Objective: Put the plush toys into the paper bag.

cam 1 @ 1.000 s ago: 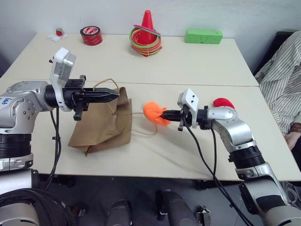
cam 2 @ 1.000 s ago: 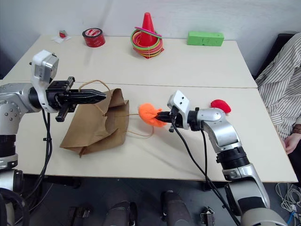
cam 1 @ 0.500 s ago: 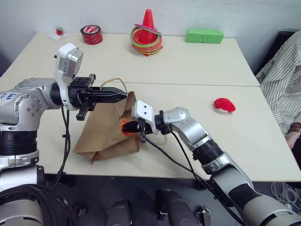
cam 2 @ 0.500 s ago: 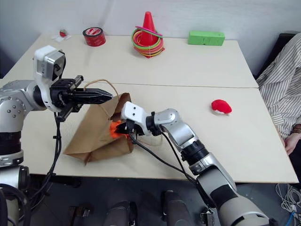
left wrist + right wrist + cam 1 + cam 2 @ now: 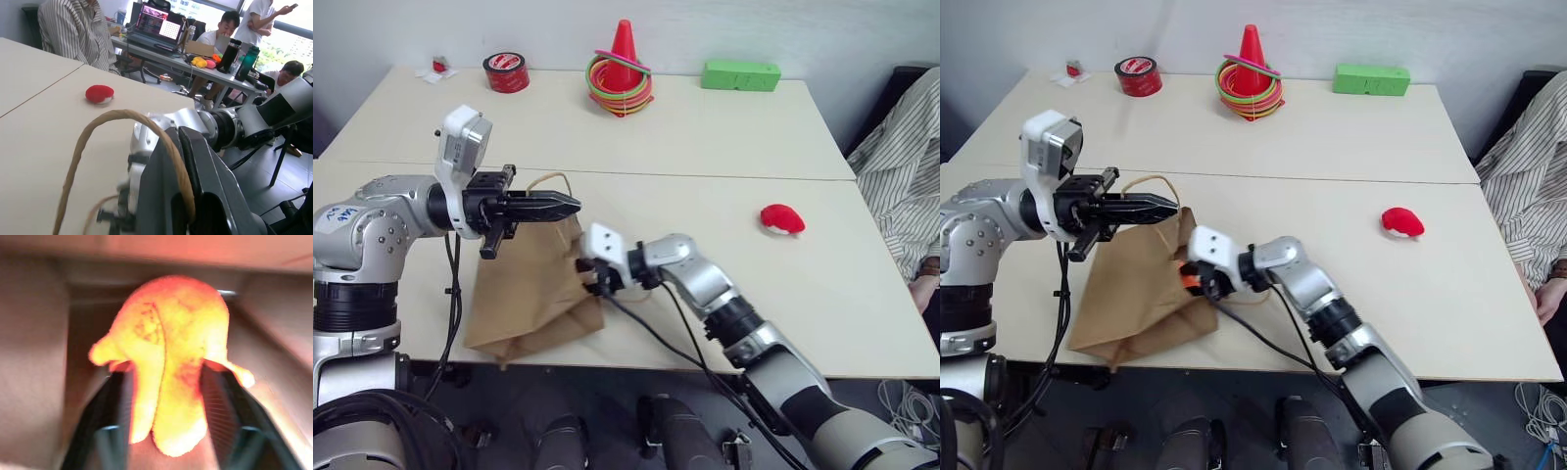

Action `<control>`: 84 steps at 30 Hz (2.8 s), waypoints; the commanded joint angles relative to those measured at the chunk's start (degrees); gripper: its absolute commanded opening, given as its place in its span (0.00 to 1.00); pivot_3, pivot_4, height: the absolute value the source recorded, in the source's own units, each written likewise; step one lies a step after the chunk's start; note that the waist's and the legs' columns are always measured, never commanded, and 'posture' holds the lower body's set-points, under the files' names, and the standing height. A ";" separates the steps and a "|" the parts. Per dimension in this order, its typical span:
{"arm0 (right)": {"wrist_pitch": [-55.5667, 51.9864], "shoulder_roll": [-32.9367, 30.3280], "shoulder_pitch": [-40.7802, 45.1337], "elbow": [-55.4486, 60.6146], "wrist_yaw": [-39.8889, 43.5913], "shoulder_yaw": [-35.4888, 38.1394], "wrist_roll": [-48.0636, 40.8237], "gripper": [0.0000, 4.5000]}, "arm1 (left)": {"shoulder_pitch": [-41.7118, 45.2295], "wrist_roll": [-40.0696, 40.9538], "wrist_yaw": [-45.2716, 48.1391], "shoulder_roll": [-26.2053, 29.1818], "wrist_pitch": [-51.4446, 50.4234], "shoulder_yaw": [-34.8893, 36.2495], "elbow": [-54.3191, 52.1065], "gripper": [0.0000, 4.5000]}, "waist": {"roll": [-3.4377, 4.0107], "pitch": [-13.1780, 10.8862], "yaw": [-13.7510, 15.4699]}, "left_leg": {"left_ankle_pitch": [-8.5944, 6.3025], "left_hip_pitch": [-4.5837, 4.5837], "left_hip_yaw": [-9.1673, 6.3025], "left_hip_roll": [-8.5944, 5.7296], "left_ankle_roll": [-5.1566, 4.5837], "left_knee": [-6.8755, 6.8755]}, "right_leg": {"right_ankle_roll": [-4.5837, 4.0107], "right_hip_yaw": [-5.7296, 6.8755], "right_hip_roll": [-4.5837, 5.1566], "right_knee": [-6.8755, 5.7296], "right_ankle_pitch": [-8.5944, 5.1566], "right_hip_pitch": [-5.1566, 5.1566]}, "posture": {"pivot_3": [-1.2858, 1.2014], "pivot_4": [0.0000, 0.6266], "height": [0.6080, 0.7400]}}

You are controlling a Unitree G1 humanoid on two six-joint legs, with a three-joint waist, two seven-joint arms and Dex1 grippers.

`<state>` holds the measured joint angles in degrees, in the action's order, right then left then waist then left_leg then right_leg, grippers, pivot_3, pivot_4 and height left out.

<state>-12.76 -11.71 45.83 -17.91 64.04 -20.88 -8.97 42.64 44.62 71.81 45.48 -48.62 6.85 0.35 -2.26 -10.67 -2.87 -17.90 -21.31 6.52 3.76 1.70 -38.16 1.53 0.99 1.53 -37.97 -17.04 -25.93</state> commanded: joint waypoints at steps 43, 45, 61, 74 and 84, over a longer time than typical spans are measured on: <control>20.24 -26.89 7.10 -44.78 -24.13 20.32 15.75 0.77 | 8.67 -13.36 12.95 -4.16 25.71 -7.66 4.21 0.00 | 0.31 -0.20 -0.71 | -0.10 0.95 0.68 0.08 0.27 0.22 | 0.01 -1.31 -0.96 0.10 0.02 0.28 | 0.52 0.24 1.00; 21.85 -26.99 8.81 -47.80 -24.63 19.46 16.93 0.63 | 7.19 -12.82 11.91 -3.79 24.45 -6.80 2.52 0.00 | 0.31 -0.20 -0.59 | -0.11 0.96 0.67 0.15 0.25 0.21 | 0.02 -1.30 -0.90 0.08 0.02 0.30 | 0.52 0.24 1.00; -6.40 -13.17 2.90 2.77 7.42 13.01 -6.52 0.08 | 2.02 -8.75 5.54 -3.27 17.75 -3.08 -4.32 0.00 | 0.37 -0.23 -1.79 | -0.18 1.01 0.50 0.47 0.49 0.15 | -0.02 -1.24 -1.09 -0.11 0.00 0.31 | 0.52 0.24 1.00; 1.35 5.37 5.54 -9.58 5.95 0.45 -0.97 0.08 | 1.02 -6.93 4.21 -4.74 16.95 -3.23 -4.58 0.00 | 0.32 -0.20 -1.09 | -0.25 0.94 0.52 0.34 0.34 0.05 | -0.02 -1.23 -0.98 -0.09 0.00 0.29 | 0.52 0.24 1.00; 6.61 9.25 7.22 -19.82 8.01 1.01 1.21 0.45 | -2.77 -6.13 1.79 -4.26 16.67 -1.64 -6.59 0.00 | 0.32 -0.20 -1.98 | -0.25 0.97 0.50 0.38 0.35 0.07 | -0.02 -1.23 -0.97 -0.11 0.00 0.30 | 0.52 0.24 1.00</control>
<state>-5.59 -1.84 52.97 -38.61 71.87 -20.28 -8.09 40.22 36.79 74.16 40.40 -31.93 2.89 -4.05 -1.95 -10.86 -4.85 -18.16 -20.33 7.02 4.14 2.05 -38.07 1.50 -0.24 0.56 -38.08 -17.04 -25.63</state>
